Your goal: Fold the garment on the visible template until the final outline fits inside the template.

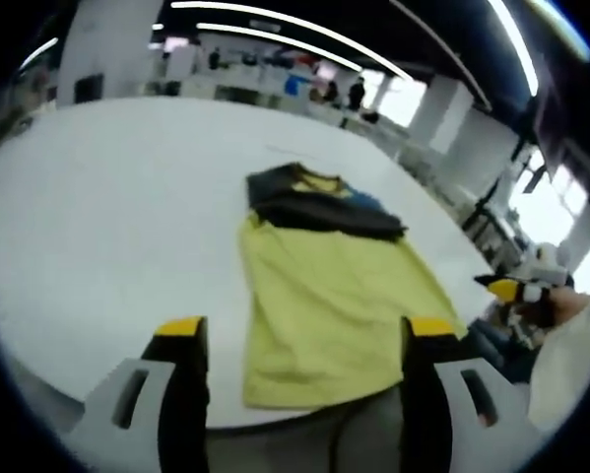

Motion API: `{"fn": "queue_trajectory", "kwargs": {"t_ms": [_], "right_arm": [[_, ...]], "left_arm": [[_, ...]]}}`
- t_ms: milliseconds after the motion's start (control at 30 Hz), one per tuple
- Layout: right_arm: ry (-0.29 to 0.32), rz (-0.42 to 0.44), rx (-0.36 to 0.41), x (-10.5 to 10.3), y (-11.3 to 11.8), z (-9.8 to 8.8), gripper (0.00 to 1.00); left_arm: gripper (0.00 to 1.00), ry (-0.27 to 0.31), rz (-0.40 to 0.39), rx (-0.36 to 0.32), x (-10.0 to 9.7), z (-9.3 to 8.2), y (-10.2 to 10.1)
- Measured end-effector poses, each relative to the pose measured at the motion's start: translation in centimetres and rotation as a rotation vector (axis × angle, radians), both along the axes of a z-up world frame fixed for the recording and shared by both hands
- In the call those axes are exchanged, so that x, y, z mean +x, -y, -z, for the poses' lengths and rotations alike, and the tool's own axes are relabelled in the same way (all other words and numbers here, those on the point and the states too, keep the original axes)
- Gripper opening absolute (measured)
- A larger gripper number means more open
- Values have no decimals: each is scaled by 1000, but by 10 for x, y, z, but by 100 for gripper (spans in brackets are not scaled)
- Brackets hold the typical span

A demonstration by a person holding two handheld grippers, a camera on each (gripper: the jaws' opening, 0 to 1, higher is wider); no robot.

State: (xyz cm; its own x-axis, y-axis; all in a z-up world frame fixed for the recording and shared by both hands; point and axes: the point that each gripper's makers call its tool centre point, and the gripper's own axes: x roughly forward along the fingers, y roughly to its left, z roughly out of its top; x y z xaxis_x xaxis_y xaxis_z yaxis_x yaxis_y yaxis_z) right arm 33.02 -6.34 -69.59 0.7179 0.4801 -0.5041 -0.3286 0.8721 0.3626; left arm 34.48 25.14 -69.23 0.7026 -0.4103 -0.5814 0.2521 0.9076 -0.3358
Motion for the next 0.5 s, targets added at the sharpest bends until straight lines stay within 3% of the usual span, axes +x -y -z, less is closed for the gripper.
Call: {"fn": "queue_trajectory", "kwargs": {"t_ms": [300,500], "right_arm": [[-9,10,4,-2,1,3,70],[-38,-7,-5,-5,-1,17,70]], "left_arm": [[75,-44,14,18,-5,12,-2],[73,-109,30,30,-7,33,-6]]}}
